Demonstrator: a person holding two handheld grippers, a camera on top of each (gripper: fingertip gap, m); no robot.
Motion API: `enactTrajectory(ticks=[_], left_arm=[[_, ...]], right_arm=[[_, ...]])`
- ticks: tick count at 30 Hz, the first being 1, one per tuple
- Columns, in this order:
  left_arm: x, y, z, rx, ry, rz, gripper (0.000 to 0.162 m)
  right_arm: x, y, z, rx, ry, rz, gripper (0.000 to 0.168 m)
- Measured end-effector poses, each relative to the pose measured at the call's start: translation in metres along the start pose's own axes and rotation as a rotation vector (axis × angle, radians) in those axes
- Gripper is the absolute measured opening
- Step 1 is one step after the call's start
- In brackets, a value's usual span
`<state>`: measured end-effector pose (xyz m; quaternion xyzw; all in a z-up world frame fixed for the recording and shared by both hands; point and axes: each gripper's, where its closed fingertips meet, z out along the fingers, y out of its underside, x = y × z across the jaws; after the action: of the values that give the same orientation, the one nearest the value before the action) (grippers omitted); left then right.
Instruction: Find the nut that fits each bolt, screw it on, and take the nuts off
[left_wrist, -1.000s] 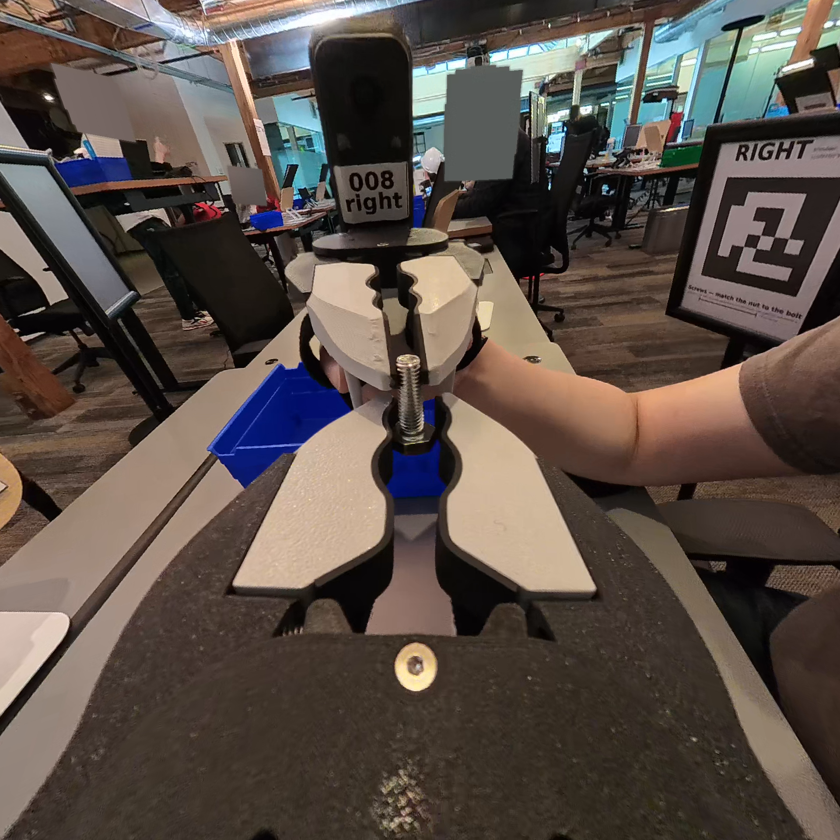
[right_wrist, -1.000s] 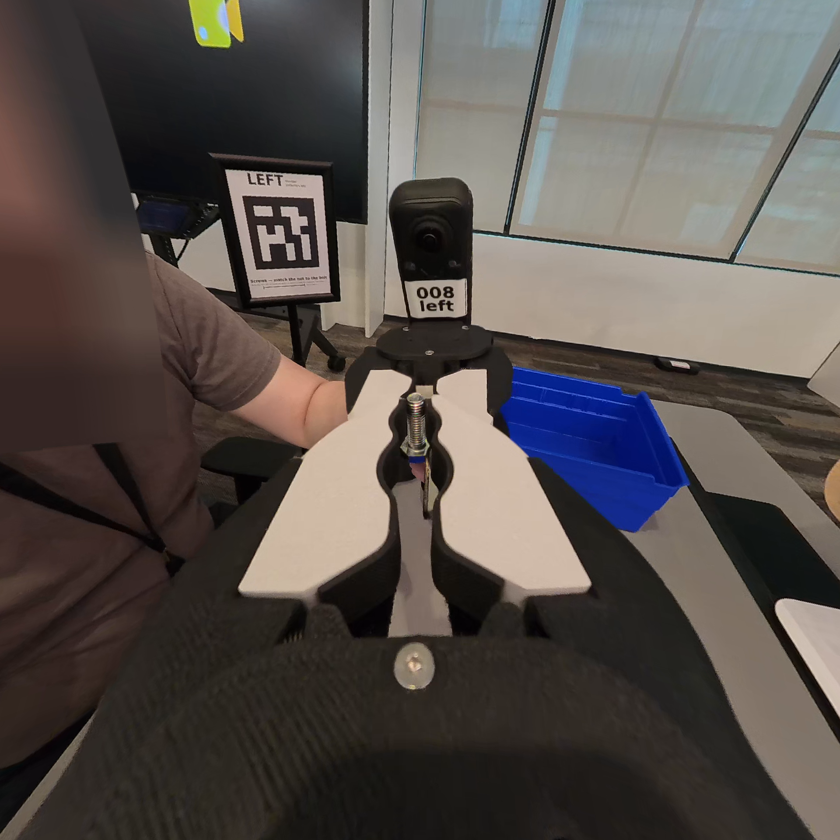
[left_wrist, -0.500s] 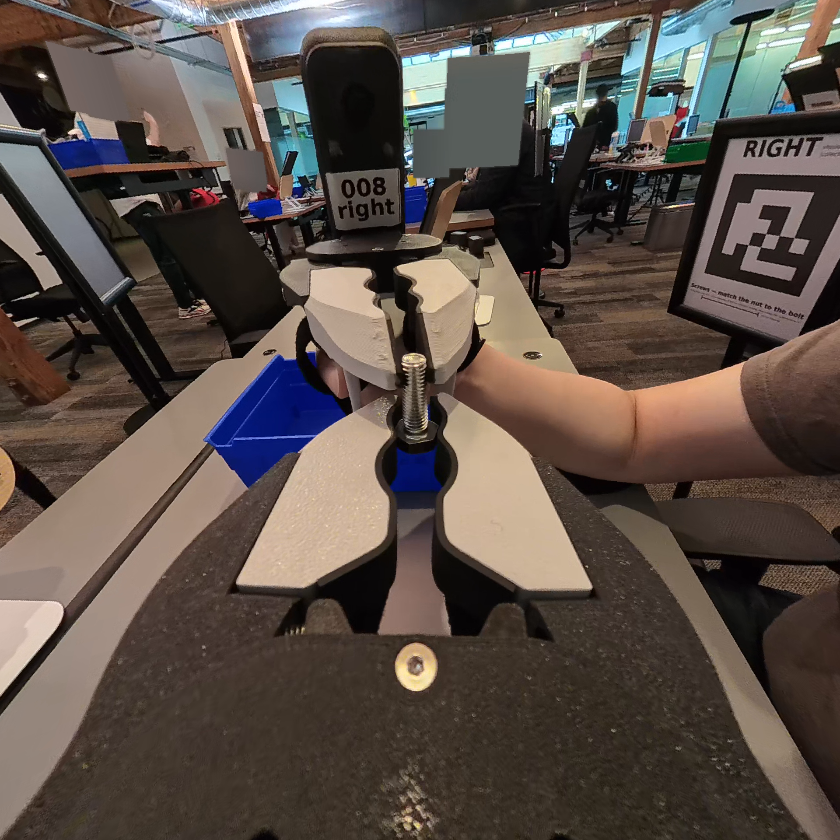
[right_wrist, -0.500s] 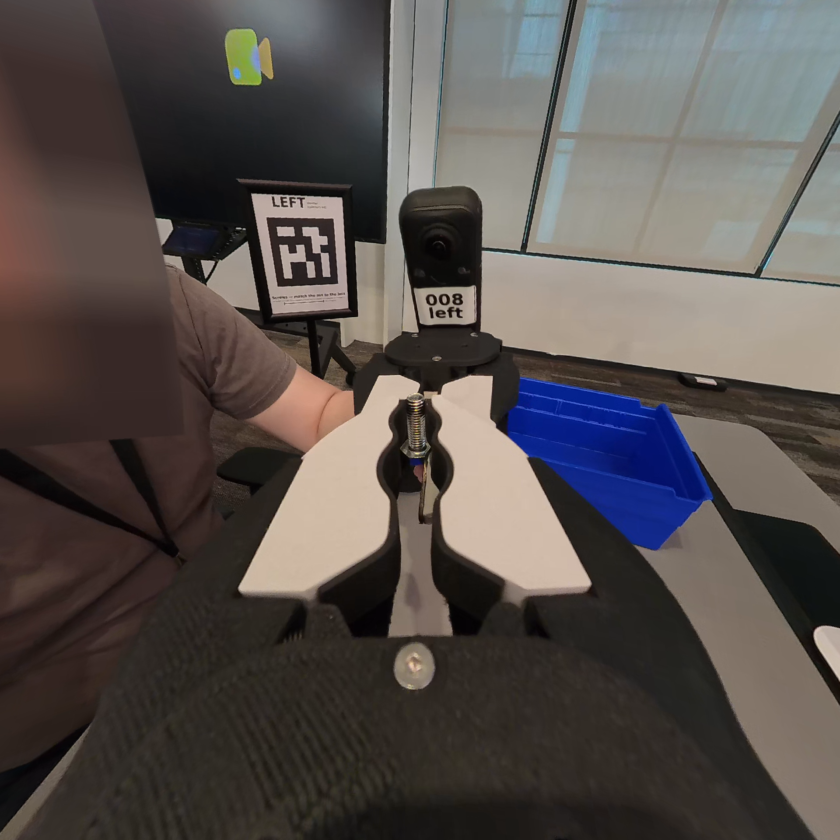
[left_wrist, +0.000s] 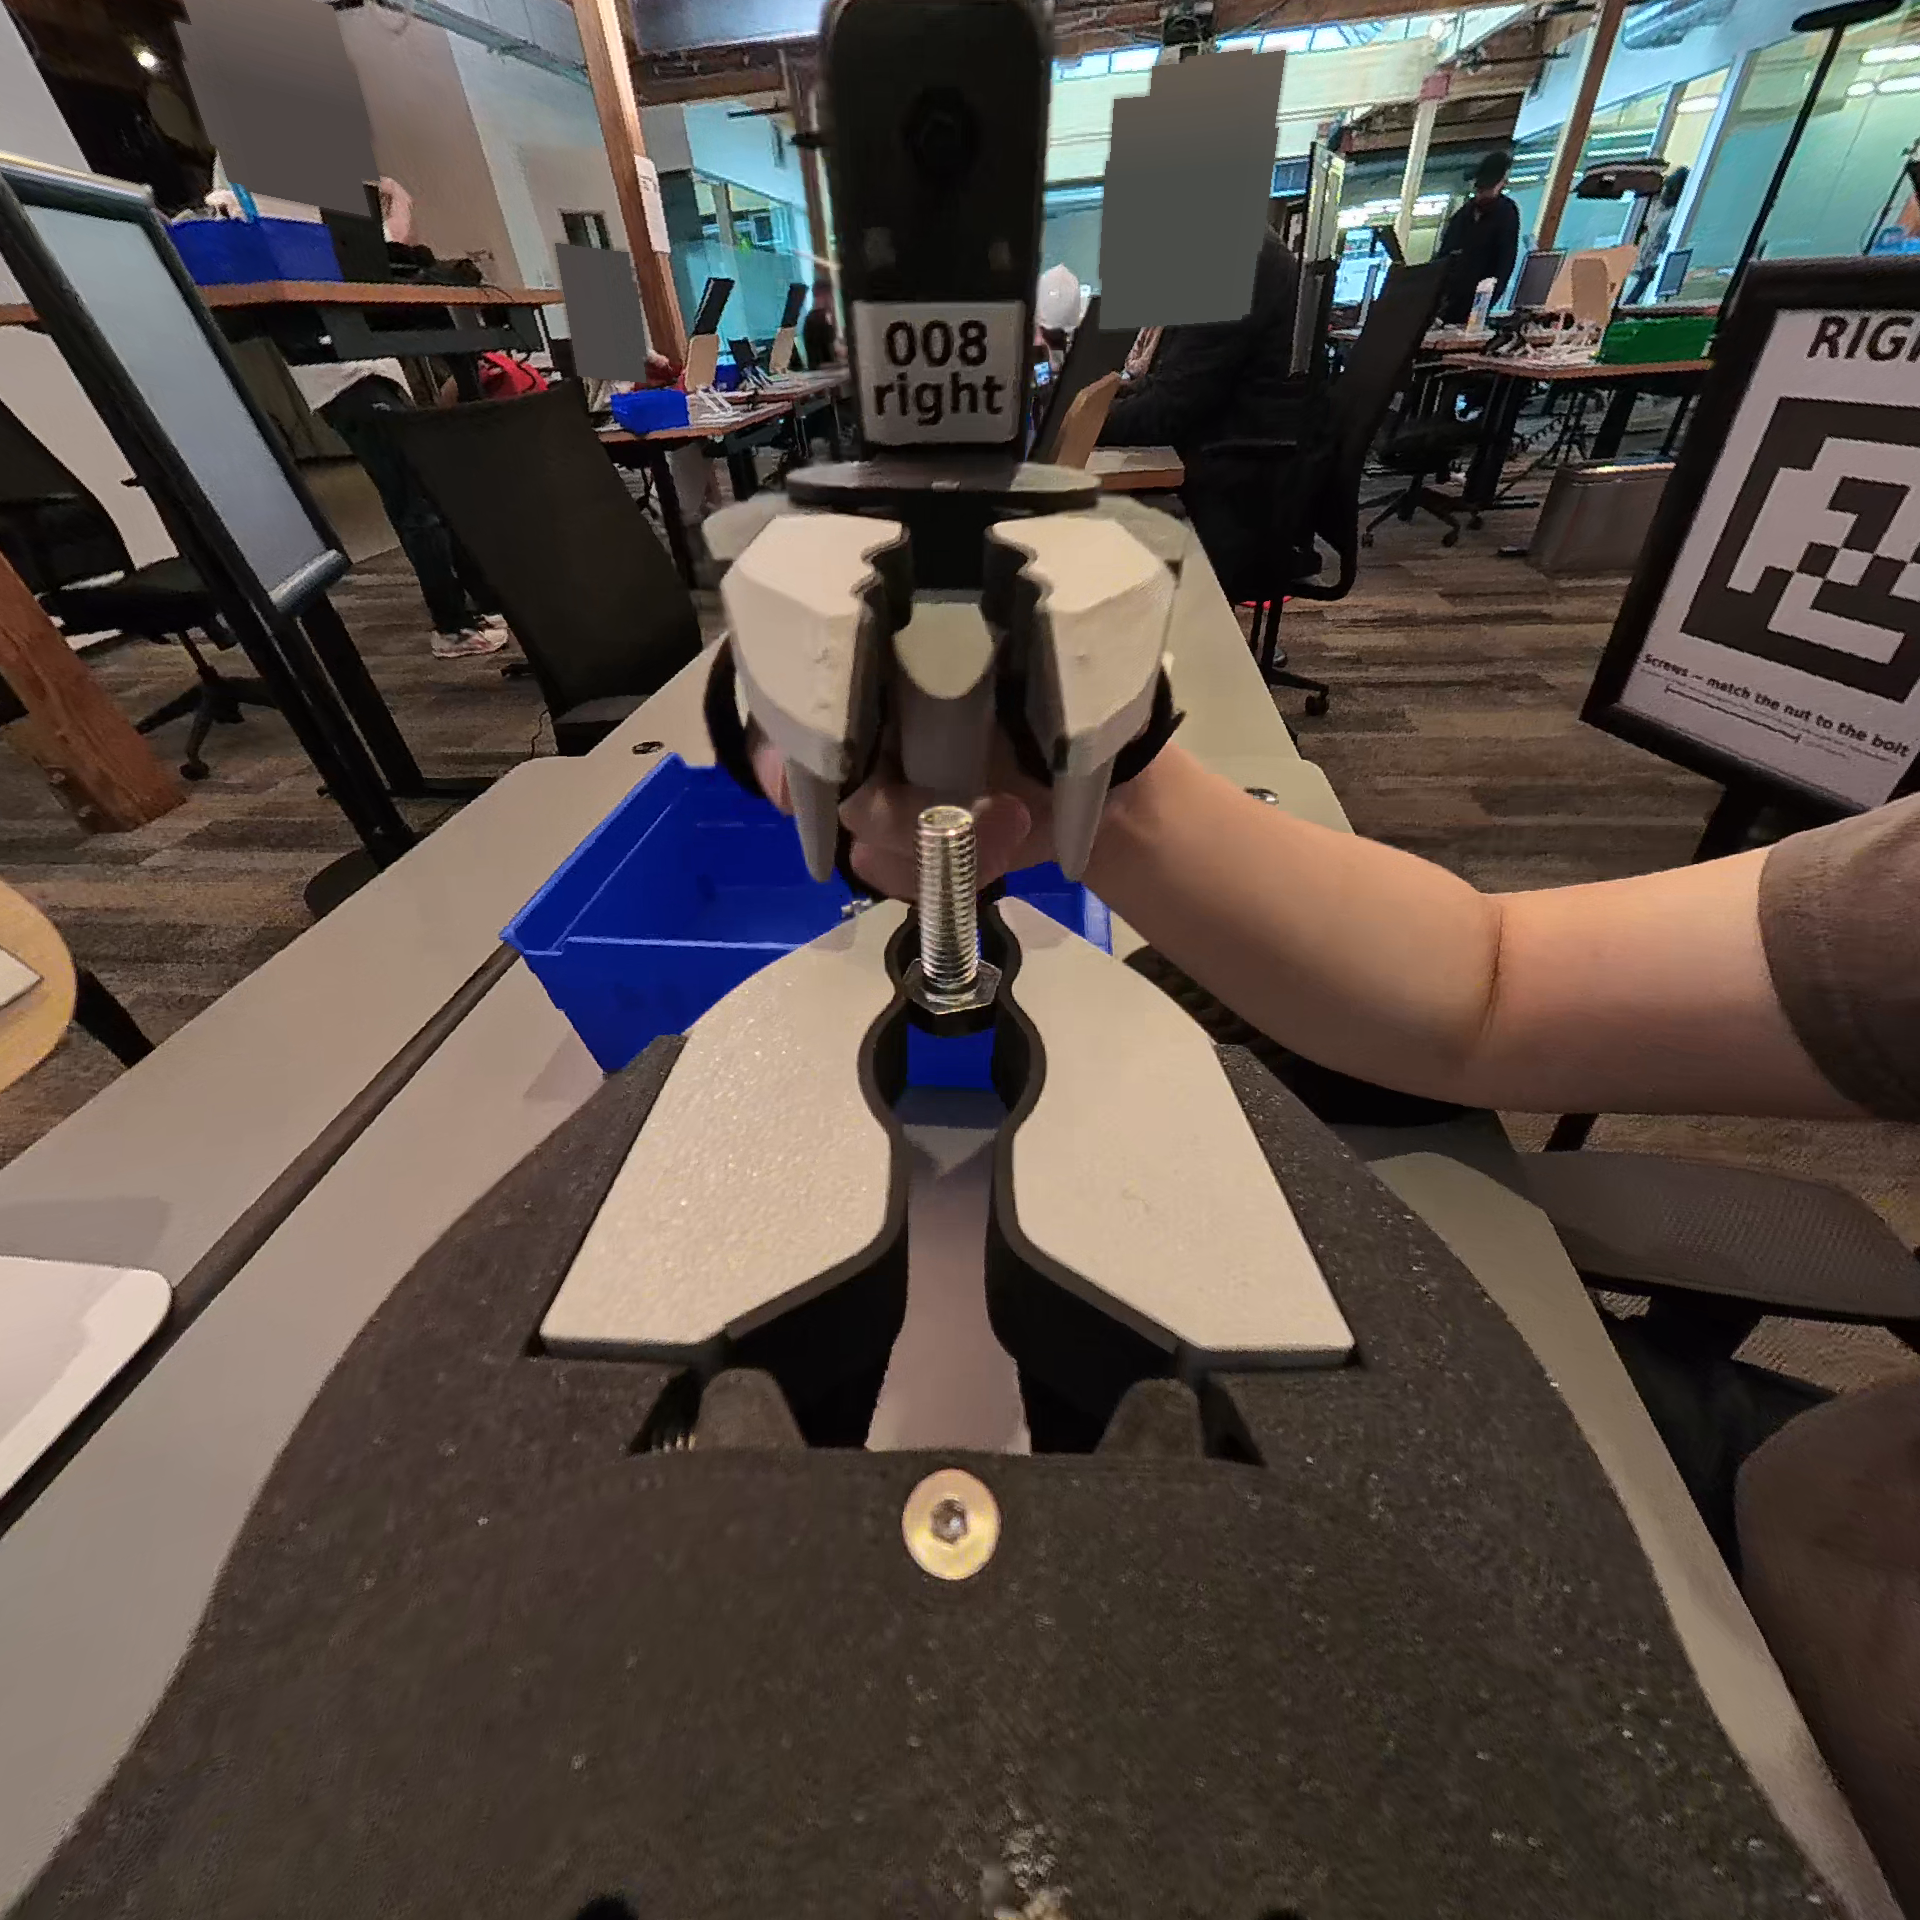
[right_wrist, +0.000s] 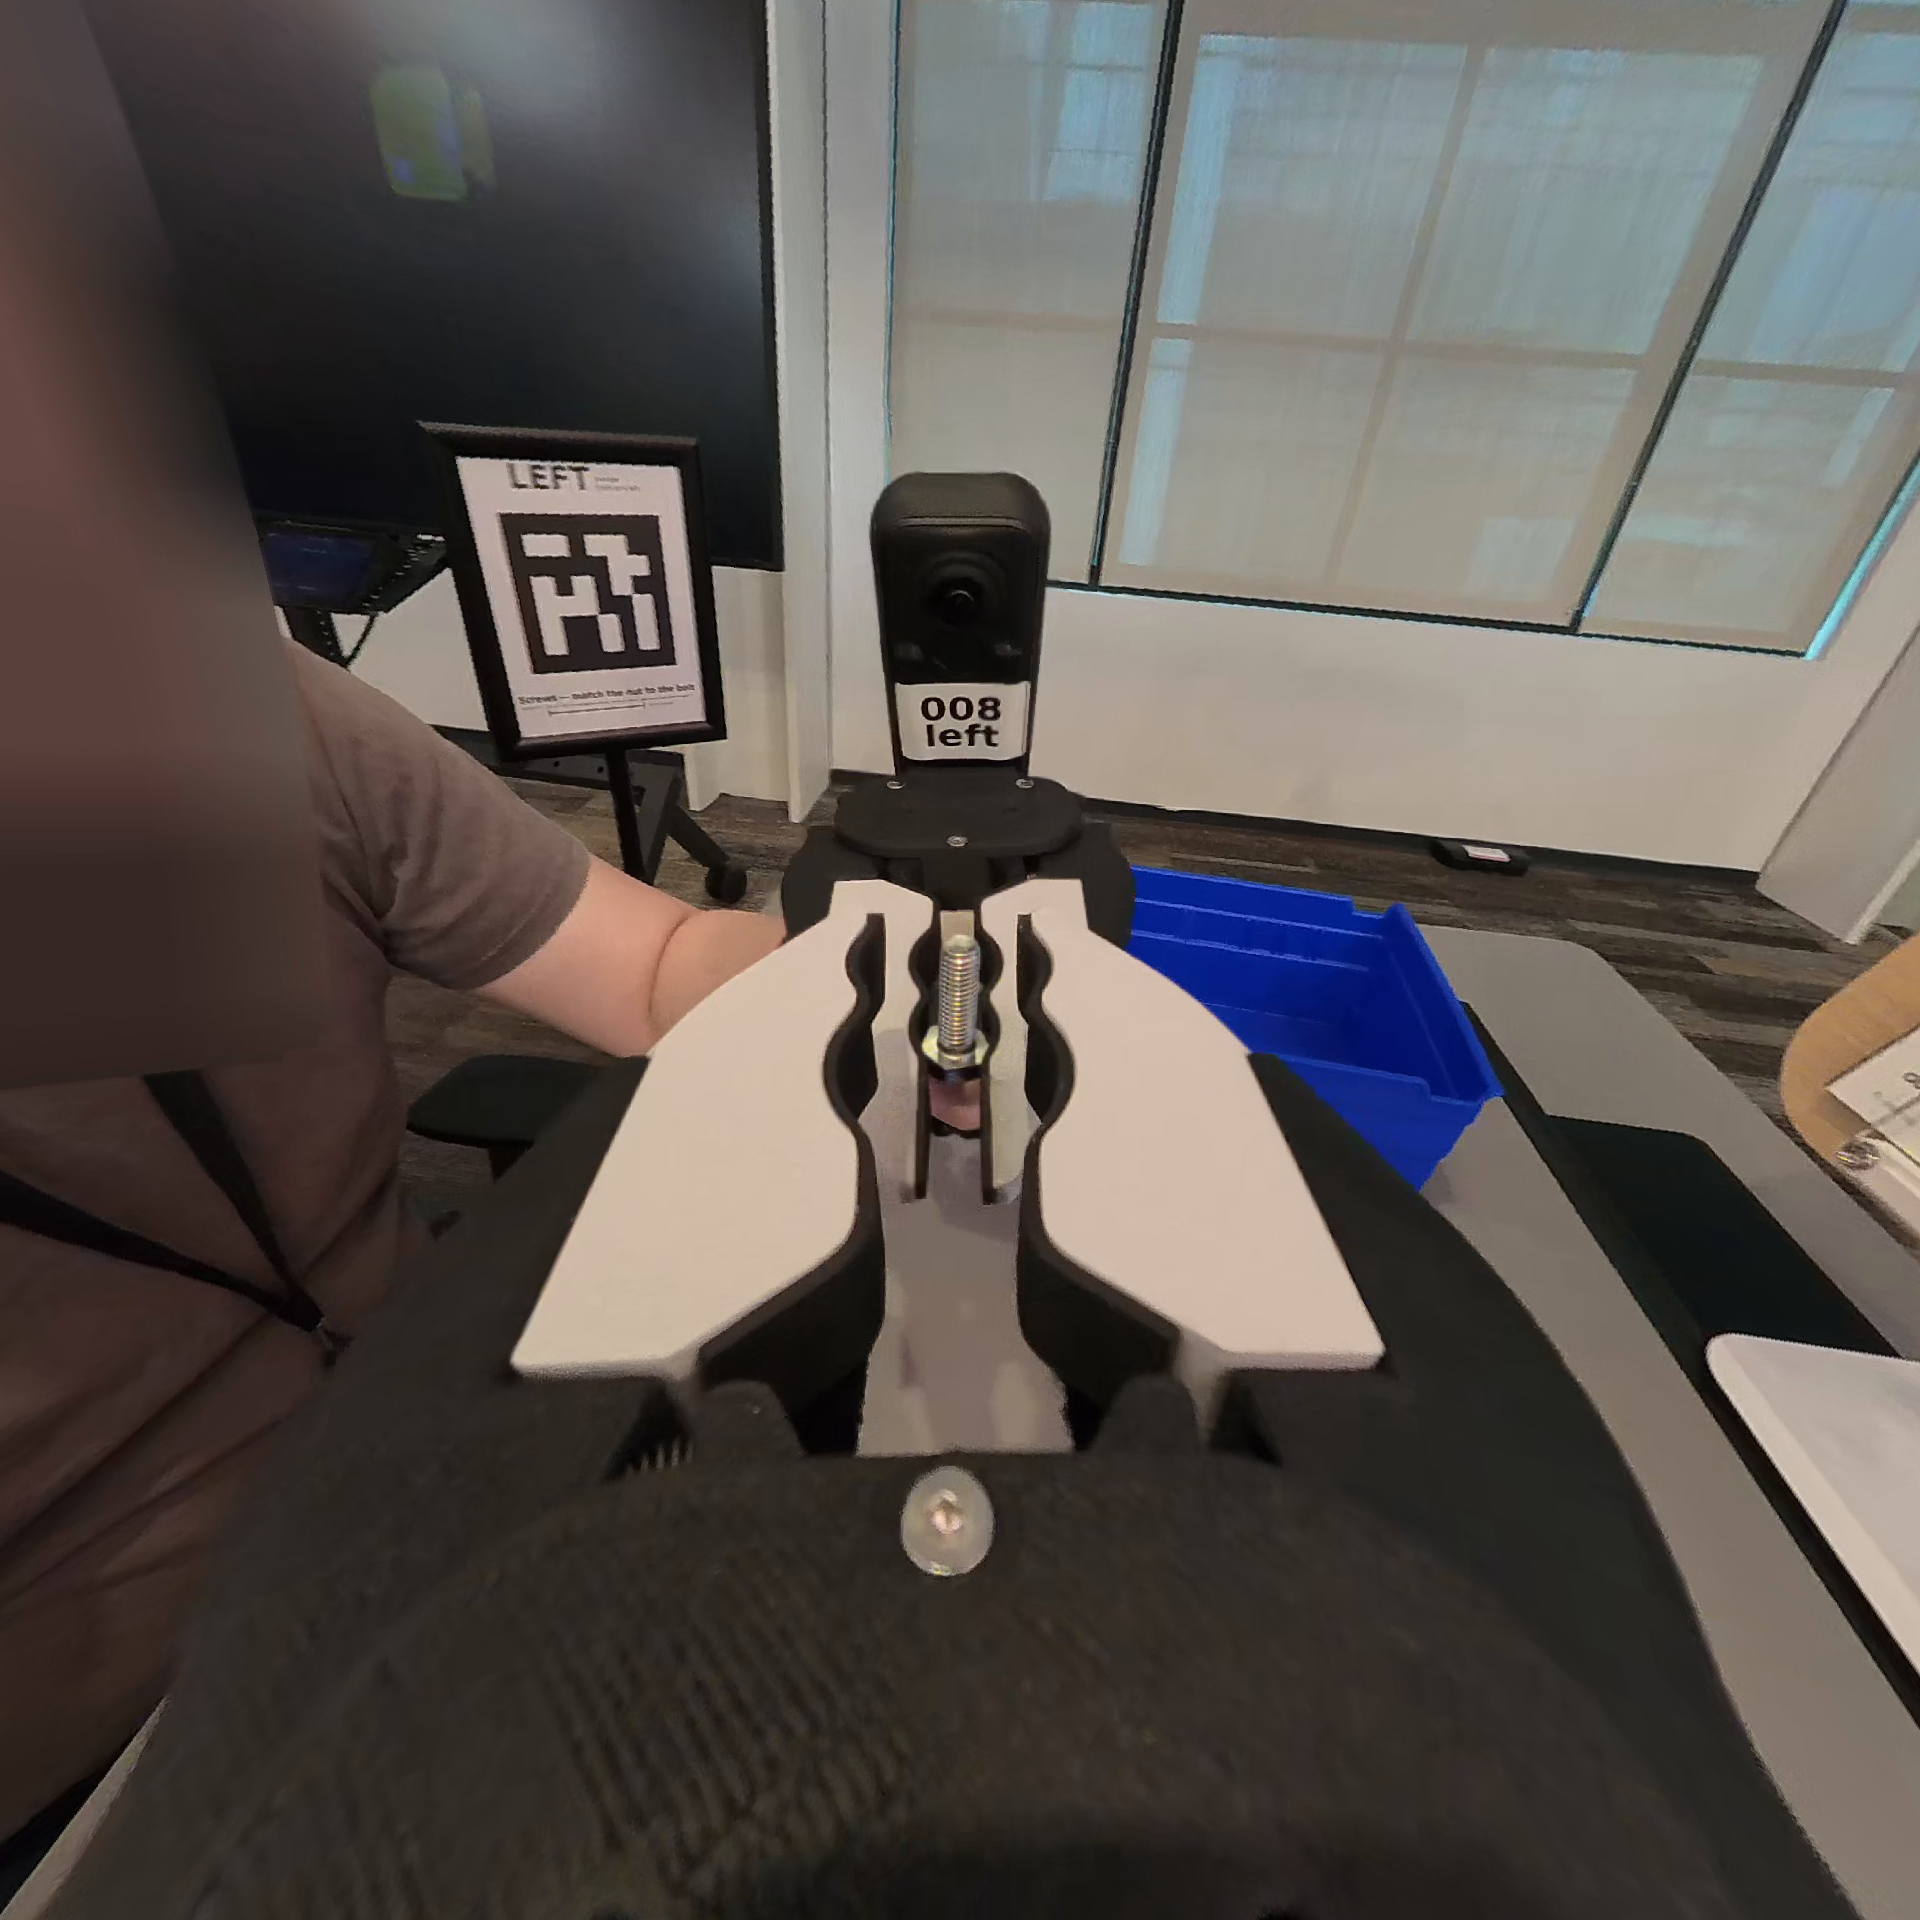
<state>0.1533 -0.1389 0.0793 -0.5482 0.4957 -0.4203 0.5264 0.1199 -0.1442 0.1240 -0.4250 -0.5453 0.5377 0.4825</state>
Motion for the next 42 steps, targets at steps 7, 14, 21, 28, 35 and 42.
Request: enactTrajectory(ticks=[7, 14, 21, 28, 35, 42], left_arm=[[-0.011, 0.009, 0.001, -0.032, -0.025, -0.068, 0.010], [-0.014, 0.012, 0.000, -0.034, -0.009, -0.132, 0.010], [-0.028, 0.012, -0.012, -0.064, -0.054, -0.159, 0.010], [-0.052, 0.000, -0.045, -0.092, -0.177, -0.099, 0.010], [-0.078, -0.025, -0.106, -0.065, -0.322, -0.062, 0.010], [-0.073, -0.039, -0.122, -0.019, -0.305, -0.062, 0.010]], right_arm=[[0.012, 0.011, 0.004, -0.111, 0.111, -0.006, 0.025], [0.014, 0.010, 0.007, -0.100, 0.126, 0.070, 0.024], [0.022, 0.007, -0.012, -0.132, 0.200, 0.054, 0.024], [0.034, 0.059, -0.042, -0.458, 0.286, 0.107, 0.021], [0.045, 0.164, -0.068, -0.998, 0.268, -0.003, 0.018], [0.051, 0.244, -0.067, -1.342, 0.100, 0.052, 0.015]])
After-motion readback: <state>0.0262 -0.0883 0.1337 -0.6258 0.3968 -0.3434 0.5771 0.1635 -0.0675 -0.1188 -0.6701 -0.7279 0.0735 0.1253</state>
